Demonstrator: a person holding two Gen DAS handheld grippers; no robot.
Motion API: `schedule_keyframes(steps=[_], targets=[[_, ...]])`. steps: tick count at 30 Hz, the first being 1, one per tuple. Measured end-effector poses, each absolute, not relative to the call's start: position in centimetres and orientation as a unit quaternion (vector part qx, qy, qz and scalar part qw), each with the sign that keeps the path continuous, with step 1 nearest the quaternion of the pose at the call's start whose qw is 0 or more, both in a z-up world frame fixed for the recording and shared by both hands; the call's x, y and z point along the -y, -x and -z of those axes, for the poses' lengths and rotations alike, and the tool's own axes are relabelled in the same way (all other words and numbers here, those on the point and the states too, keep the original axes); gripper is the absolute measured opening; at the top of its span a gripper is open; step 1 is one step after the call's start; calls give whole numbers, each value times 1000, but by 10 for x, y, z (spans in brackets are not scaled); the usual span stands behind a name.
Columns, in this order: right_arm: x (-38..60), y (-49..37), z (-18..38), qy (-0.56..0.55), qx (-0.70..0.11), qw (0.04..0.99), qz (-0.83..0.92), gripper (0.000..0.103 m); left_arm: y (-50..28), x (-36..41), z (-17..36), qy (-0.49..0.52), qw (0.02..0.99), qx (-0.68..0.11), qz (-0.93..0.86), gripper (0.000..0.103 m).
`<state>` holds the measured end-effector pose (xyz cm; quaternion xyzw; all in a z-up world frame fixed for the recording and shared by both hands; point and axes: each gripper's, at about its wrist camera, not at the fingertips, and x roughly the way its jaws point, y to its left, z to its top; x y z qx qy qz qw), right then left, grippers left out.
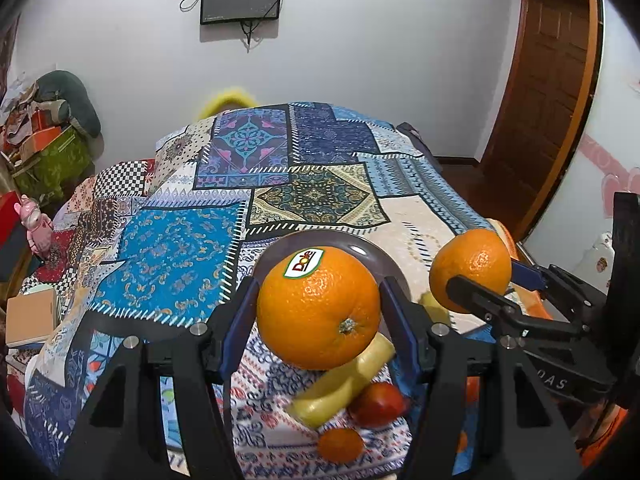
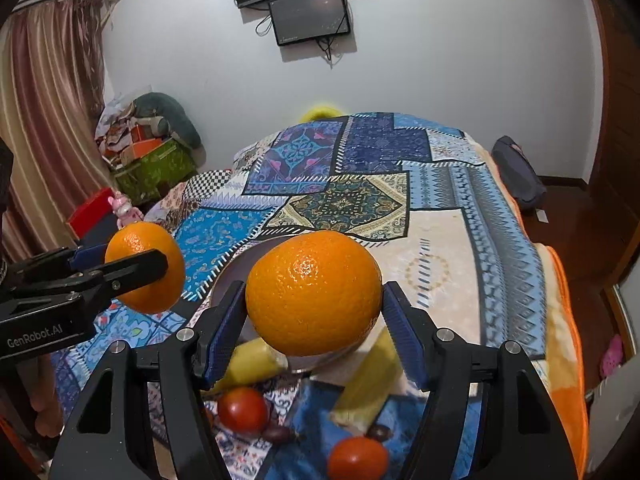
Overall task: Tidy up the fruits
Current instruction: 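Lower both held oranges onto the purple plate and open both grippers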
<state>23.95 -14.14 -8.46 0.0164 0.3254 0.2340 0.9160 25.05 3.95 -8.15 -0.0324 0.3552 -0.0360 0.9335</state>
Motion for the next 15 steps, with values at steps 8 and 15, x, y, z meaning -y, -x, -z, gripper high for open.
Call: schedule_keyframes(steps=[8,15], targets=[[127,-263,96,2,-340,909,-240,65,-279,-45,97,28,930,-364,39,61],[115,-279,108,38,-356,901,-244,65,-304,-49,116,30,921,-385,49,61]])
